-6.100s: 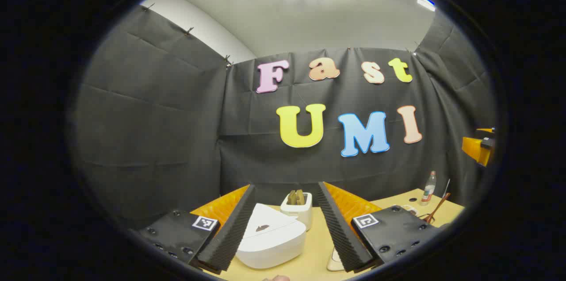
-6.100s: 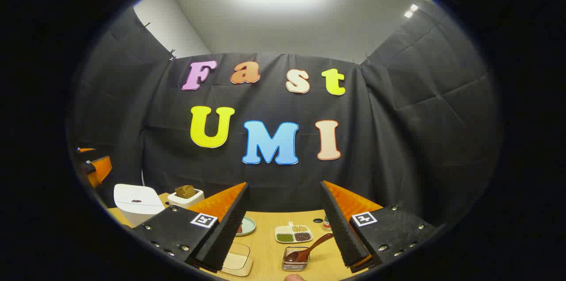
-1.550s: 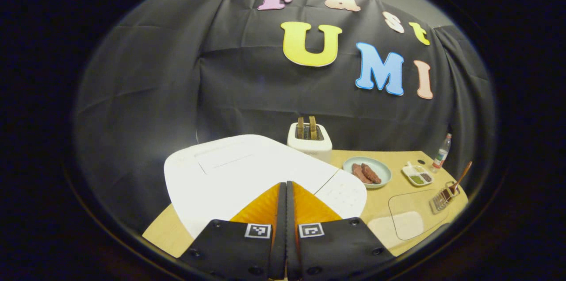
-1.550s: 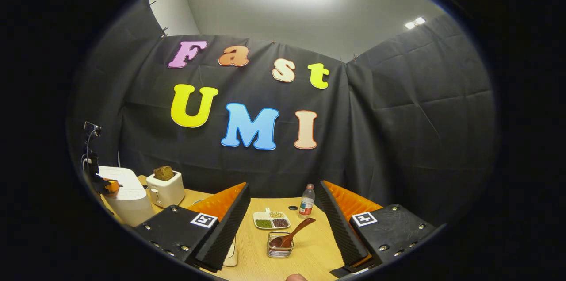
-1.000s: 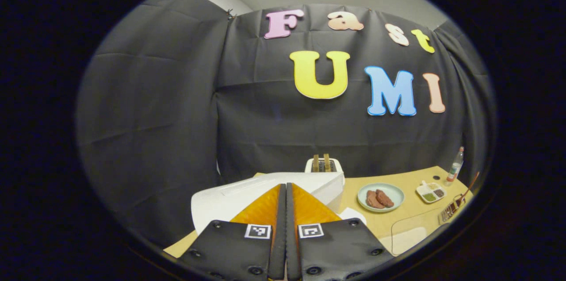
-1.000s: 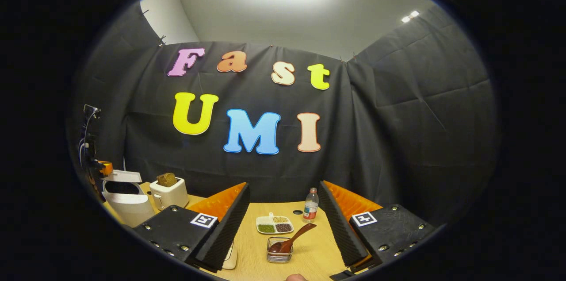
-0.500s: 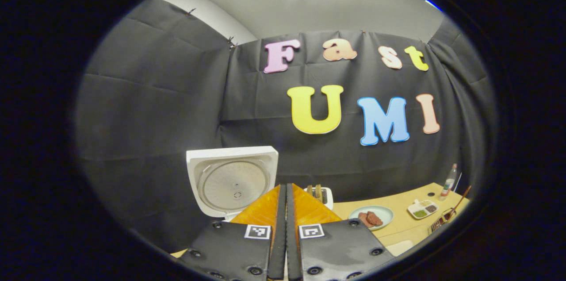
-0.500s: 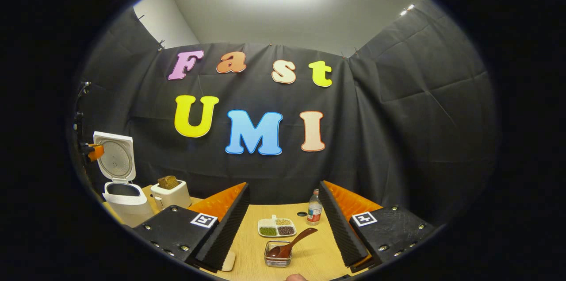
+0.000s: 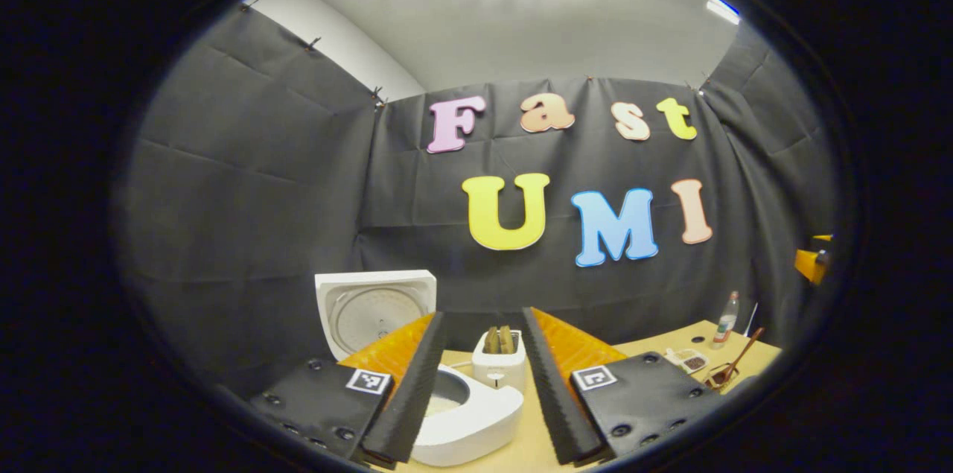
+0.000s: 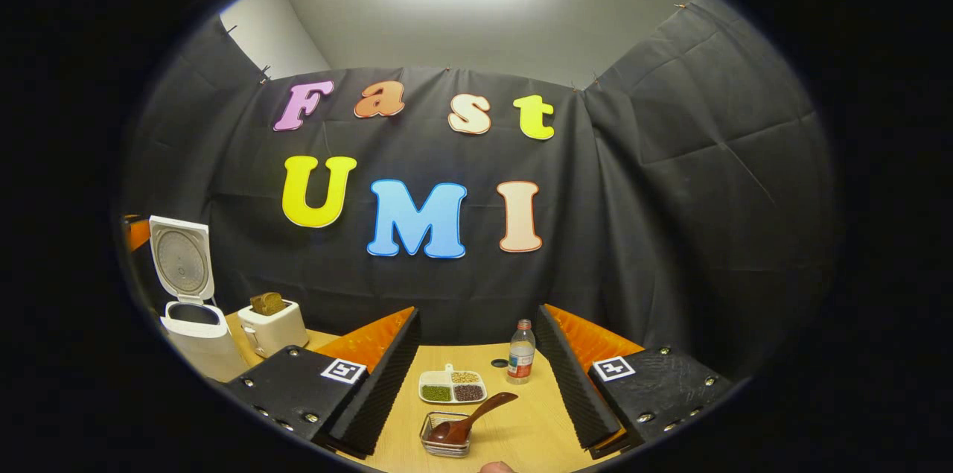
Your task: Close the left gripper, press the button to open the rice cooker; take a wooden spoon from the chopstick holder with the right hand, scoop a spoonful of rice and pour it into the rice cooker, then put the wooden spoon back into the chopstick holder.
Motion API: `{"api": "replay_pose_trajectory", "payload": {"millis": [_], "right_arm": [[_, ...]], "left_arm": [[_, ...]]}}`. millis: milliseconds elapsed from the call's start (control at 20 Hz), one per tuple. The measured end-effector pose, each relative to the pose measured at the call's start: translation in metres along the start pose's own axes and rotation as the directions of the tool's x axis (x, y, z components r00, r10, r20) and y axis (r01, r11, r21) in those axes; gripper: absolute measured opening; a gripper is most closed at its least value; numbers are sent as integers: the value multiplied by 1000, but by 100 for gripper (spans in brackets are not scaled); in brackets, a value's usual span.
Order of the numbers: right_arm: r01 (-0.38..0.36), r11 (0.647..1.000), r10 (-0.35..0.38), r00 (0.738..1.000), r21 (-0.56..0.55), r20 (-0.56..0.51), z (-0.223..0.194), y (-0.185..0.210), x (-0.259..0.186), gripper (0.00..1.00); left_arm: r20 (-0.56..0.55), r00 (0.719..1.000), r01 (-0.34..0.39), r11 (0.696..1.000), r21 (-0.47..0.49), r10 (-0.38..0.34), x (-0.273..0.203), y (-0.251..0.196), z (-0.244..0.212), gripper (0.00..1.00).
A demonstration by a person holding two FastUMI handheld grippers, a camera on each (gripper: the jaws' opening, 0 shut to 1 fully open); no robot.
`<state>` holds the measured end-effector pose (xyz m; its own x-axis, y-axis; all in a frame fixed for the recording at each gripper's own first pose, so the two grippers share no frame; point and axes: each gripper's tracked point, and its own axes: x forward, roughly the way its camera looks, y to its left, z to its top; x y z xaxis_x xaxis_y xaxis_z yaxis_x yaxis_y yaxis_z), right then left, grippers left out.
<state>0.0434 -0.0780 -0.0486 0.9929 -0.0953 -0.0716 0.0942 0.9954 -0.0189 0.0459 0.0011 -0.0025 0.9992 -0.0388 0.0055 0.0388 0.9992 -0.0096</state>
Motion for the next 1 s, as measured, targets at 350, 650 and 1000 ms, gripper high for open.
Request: {"api": "replay_pose_trajectory", "payload": {"millis": [350,650,1000], "right_arm": [[-23,1000,23,997,11,-72,-40,-12,38,95],[-48,998,54,985,38,-165,-90,-10,63,95],[-33,996,56,956,84,-287,-154,-15,78,95]], "left_arm": [[23,1000,-18,1000,18,17,-33,-16,17,89],[36,999,-41,999,36,40,-53,-17,31,93],[48,996,-84,994,68,81,-71,-10,42,93]]}}
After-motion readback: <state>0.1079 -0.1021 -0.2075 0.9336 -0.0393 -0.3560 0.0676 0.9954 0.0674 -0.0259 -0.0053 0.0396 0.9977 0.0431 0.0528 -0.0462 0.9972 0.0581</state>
